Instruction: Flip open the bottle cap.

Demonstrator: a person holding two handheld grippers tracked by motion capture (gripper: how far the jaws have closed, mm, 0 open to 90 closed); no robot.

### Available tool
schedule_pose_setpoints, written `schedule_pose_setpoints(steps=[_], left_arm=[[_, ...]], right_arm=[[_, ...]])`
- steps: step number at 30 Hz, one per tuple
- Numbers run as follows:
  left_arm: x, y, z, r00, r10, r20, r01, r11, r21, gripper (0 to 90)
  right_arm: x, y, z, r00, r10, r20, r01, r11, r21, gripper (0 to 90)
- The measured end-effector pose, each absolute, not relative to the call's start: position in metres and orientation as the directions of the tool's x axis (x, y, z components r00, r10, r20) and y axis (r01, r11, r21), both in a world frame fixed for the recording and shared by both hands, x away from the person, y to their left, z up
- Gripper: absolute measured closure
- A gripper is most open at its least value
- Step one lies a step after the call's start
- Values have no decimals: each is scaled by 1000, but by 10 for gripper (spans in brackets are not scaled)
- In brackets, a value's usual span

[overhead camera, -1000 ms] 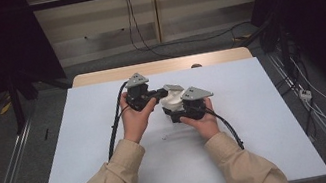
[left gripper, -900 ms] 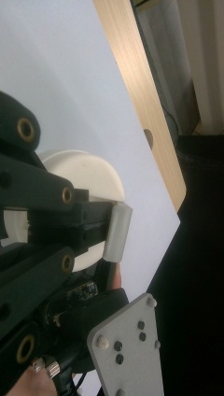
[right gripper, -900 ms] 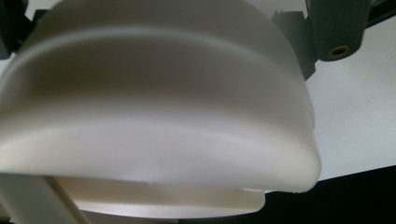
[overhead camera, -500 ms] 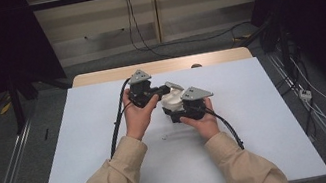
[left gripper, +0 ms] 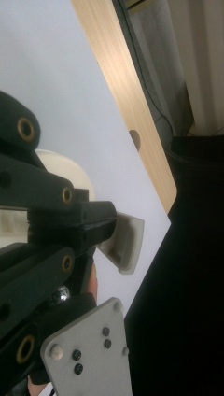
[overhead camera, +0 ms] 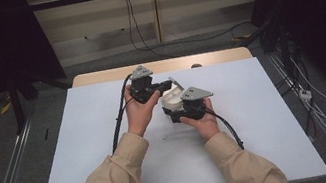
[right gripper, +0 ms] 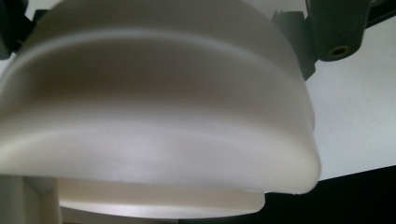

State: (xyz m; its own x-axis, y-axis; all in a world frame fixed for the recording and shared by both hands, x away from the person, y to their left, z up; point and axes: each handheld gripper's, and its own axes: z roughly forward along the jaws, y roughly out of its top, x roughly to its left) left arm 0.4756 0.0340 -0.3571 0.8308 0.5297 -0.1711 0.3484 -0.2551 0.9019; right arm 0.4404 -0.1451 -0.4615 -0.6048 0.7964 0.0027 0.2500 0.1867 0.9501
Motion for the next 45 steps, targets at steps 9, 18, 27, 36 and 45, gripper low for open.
schedule_pose_setpoints(steps=[9,18,27,36,45], left_arm=[[477,30,-356,833,524,-175,346,-249,904,899],[479,26,-354,834,522,-177,344,-242,907,899],[481,21,-352,837,522,-165,334,-249,909,898],[482,18,-352,839,517,-167,334,-250,909,898],[482,15,-350,843,514,-159,327,-254,910,898]], right_arm=[[441,-145,-462,-605,796,5,252,185,950,186],[441,-145,-462,-605,796,10,254,182,950,186],[441,-146,-462,-604,797,10,254,181,950,185],[441,-146,-462,-604,797,12,254,178,951,185],[441,-146,-462,-604,797,13,255,178,951,185]])
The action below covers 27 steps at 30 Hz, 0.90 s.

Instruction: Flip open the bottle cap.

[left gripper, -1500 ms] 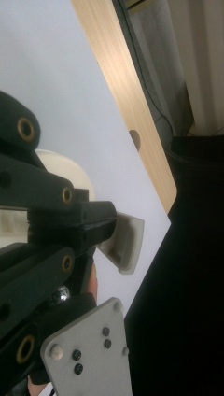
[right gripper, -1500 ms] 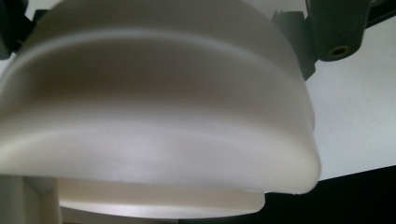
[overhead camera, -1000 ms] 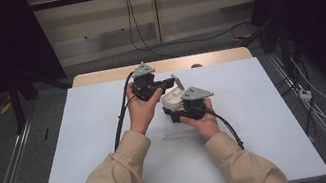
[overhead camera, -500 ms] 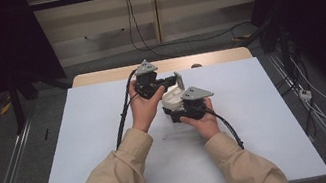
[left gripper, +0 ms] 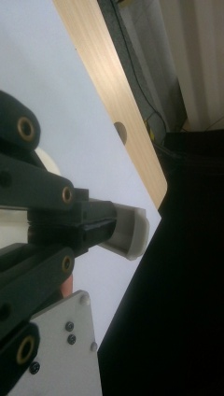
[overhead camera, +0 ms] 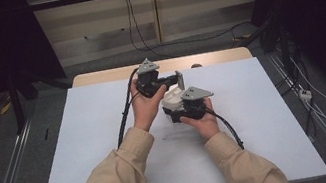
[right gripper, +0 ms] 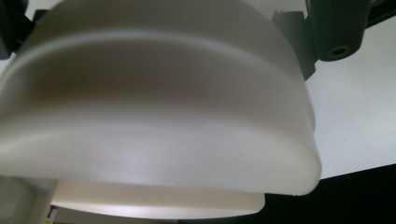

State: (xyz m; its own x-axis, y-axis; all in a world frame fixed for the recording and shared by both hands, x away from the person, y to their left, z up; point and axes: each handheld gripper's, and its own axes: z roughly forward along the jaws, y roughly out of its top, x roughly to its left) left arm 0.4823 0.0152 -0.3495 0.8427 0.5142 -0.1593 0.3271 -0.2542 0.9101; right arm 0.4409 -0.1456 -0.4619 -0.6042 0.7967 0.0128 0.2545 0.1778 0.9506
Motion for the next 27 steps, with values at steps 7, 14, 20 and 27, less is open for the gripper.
schedule_pose_setpoints(steps=[7,14,20,27], left_arm=[[483,13,-349,844,512,-160,326,-253,911,898],[484,10,-349,847,507,-162,325,-252,912,898],[485,8,-349,846,506,-165,326,-246,913,898],[488,4,-349,848,502,-167,326,-247,913,898]], right_arm=[[441,-146,-462,-605,796,12,254,179,950,185],[441,-146,-462,-605,796,11,253,179,951,185],[441,-146,-462,-605,796,11,253,179,951,185],[441,-146,-462,-605,796,12,253,179,951,185]])
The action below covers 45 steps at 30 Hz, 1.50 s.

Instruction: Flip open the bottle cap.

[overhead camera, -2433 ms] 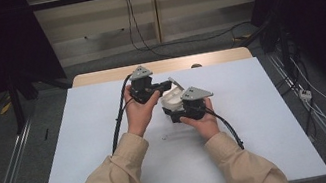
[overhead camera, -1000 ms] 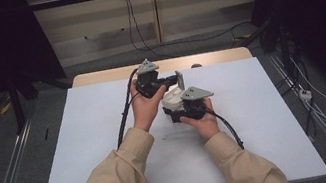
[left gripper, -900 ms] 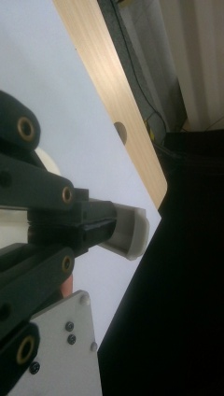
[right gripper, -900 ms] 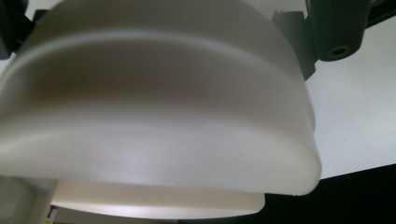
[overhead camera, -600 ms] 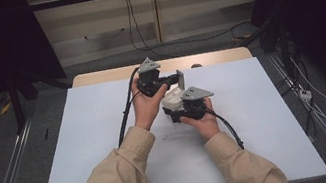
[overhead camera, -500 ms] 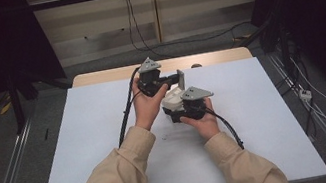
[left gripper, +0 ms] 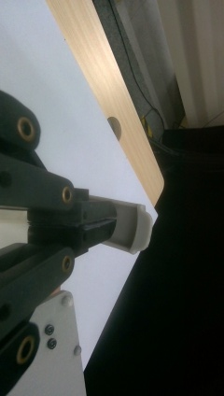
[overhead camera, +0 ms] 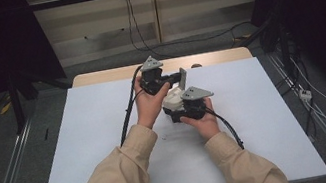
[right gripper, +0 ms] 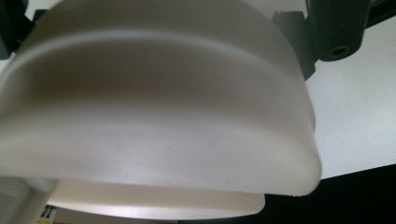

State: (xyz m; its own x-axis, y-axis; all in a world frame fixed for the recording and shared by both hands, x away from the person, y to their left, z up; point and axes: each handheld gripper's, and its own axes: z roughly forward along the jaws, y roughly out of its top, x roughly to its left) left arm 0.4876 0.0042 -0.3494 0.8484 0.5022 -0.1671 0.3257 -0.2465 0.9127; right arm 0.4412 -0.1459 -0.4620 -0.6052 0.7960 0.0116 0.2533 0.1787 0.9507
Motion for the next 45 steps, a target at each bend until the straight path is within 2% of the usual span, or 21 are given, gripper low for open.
schedule_pose_setpoints(steps=[45], left_arm=[[498,-15,-356,852,489,-187,345,-255,903,899]], right_arm=[[442,-147,-462,-606,795,17,257,175,950,185]])
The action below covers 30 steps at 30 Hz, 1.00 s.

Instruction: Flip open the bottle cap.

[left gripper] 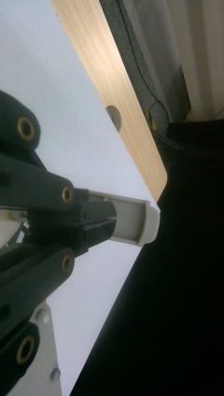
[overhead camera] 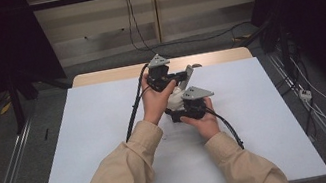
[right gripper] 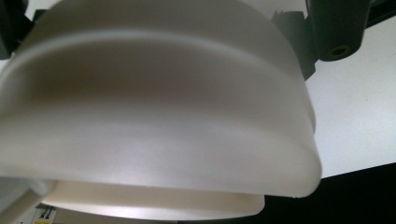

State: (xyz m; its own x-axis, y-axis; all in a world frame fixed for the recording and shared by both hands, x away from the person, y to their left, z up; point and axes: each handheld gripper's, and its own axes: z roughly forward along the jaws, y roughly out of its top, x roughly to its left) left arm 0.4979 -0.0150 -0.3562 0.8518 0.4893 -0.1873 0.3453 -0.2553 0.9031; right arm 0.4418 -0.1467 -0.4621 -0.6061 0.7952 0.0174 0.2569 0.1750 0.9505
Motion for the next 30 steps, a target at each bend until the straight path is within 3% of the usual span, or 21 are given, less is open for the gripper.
schedule_pose_setpoints(steps=[30], left_arm=[[503,-22,-365,855,478,-199,354,-260,898,899]], right_arm=[[442,-147,-462,-608,794,22,259,172,950,185]])
